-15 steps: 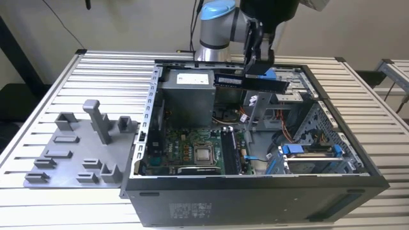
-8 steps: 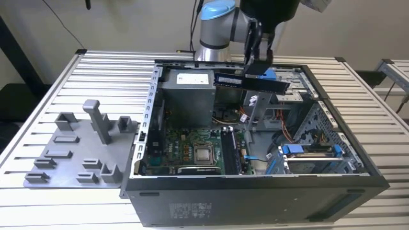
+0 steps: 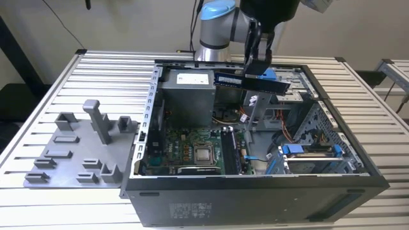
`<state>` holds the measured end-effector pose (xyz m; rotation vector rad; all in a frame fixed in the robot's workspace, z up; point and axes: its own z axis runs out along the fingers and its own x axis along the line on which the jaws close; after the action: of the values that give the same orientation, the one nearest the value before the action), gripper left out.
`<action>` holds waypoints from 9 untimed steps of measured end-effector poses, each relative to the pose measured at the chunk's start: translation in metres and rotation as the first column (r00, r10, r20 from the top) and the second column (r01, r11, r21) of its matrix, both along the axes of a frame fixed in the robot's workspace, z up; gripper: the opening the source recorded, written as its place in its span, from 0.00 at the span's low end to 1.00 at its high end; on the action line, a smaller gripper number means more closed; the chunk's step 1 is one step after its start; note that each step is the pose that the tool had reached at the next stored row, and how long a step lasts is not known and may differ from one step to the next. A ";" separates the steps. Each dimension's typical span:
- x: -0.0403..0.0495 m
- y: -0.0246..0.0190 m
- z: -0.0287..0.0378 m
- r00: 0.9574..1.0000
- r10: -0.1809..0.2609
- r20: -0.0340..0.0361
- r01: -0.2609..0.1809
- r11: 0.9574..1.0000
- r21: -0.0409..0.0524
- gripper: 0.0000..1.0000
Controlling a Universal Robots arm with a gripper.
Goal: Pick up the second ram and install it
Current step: 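Insert the second ram into the second slot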
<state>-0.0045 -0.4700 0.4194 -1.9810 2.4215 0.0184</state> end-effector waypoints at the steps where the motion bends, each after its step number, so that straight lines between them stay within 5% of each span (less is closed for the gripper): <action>1: 0.0000 0.0000 0.0000 1.000 -0.001 0.000 0.001 1.000 0.000 0.14; 9: 0.0000 0.0000 0.0000 1.000 -0.009 0.000 0.009 1.000 0.000 0.14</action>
<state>-0.0045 -0.4700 0.4194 -1.9700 2.4305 0.0183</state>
